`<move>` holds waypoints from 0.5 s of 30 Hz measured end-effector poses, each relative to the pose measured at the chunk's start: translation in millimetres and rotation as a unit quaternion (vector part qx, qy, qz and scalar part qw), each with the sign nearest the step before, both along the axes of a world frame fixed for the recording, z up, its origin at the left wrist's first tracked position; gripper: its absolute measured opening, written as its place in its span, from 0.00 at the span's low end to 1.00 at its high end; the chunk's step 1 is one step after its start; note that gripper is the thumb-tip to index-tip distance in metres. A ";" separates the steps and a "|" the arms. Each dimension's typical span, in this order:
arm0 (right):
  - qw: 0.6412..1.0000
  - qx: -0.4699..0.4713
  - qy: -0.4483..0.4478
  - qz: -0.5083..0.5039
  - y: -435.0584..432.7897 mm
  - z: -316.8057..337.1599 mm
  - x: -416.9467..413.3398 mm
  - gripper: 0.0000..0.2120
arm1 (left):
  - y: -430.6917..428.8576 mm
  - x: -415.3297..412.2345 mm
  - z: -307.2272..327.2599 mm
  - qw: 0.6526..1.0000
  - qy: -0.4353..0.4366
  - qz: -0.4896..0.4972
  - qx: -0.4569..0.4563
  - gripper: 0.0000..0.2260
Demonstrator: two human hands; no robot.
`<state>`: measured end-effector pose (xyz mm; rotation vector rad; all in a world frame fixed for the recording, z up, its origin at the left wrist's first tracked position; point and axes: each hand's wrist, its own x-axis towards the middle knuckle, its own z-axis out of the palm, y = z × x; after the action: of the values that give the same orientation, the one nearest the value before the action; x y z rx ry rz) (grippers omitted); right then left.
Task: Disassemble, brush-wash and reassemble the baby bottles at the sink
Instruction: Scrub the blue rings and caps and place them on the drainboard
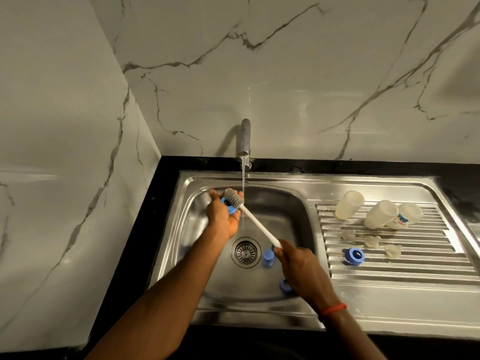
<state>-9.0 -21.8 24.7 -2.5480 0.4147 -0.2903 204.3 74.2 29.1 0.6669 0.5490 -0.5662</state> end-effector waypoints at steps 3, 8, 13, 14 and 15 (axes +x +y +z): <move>1.000 -0.008 0.016 0.018 12.0 0.1 17.6 0.13 | -9.5 -11.1 -2.6 1.000 0.011 -0.019 0.010 0.22; 0.998 0.032 0.050 0.022 -3.2 3.5 -4.7 0.15 | 6.4 1.7 3.2 1.000 0.012 0.013 -0.024 0.26; 1.000 0.008 0.026 0.007 6.7 6.3 17.5 0.13 | -10.8 -4.3 2.8 1.000 -0.013 -0.021 0.003 0.25; 0.999 0.017 0.030 0.014 8.6 5.6 15.7 0.14 | -11.0 -1.1 2.6 1.000 -0.013 -0.014 -0.003 0.25; 0.999 0.029 0.034 0.022 6.9 5.7 10.1 0.15 | -9.3 3.2 4.4 1.000 -0.011 -0.008 -0.012 0.25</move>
<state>1.1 -14.9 30.4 -2.5118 0.3869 -0.1740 207.5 64.9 33.4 0.6548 0.5161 -0.5779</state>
